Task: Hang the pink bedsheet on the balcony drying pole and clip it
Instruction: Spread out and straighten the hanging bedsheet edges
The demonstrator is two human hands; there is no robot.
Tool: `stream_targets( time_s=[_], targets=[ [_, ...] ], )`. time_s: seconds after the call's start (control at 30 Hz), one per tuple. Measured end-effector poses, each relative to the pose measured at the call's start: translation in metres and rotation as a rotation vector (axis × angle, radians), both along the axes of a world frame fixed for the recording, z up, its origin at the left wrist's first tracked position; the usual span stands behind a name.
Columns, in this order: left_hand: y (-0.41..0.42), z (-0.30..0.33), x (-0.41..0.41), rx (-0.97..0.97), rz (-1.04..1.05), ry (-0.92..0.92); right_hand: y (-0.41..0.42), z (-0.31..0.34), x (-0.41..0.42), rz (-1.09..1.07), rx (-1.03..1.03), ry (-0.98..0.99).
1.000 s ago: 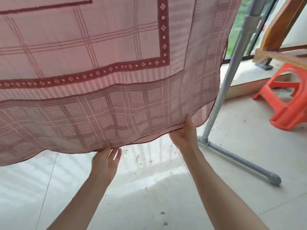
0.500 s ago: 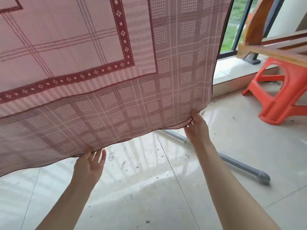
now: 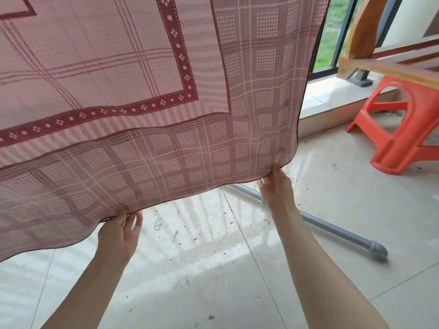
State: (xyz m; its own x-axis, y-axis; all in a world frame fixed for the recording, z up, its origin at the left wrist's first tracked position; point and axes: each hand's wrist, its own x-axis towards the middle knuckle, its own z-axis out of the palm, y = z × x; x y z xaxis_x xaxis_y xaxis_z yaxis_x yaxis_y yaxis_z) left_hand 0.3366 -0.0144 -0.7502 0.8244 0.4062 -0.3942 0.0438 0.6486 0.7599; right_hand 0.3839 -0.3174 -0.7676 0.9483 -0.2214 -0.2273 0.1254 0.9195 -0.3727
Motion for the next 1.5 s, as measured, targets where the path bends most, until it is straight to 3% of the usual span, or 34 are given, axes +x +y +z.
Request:
stream_targets(
  time_s=[0.3,0.5,0.7,0.83,0.9,1.03,1.13,1.27,1.33,1.4,1.5],
  targets=[
    [-0.011,-0.002,-0.005,-0.088,-0.056,-0.041,-0.008,0.015,-0.002,0.045,0.019,0.059],
    [-0.025,-0.005,-0.006,-0.082,-0.157,-0.062,-0.001,0.013,-0.002,-0.004,-0.516,0.157],
    [-0.025,-0.007,0.004,-0.055,-0.072,0.021,-0.019,0.007,0.002,0.024,-0.060,0.049],
    [-0.028,-0.005,0.010,-0.041,-0.091,0.043,-0.016,0.012,0.003,-0.028,-0.129,0.125],
    [-0.027,0.001,0.005,0.026,-0.186,0.090,-0.017,0.025,-0.007,-0.021,-0.310,0.254],
    [-0.023,0.032,-0.030,0.277,-0.576,0.317,-0.013,0.066,-0.057,0.158,-0.667,0.461],
    [-0.025,0.090,-0.062,0.672,-0.835,0.387,-0.001,0.118,-0.097,0.305,-1.016,0.636],
    [-0.032,0.203,-0.082,1.417,-1.161,0.115,0.005,0.232,-0.139,0.483,-1.757,0.590],
    [-0.040,0.276,-0.082,1.691,-1.192,-0.062,0.006,0.307,-0.157,0.508,-1.940,0.479],
    [-0.054,0.354,-0.081,1.818,-1.138,-0.194,0.004,0.386,-0.171,0.480,-2.015,0.404],
    [-0.077,0.465,-0.088,1.818,-1.042,-0.315,-0.005,0.503,-0.186,0.432,-2.045,0.323]
  ],
)
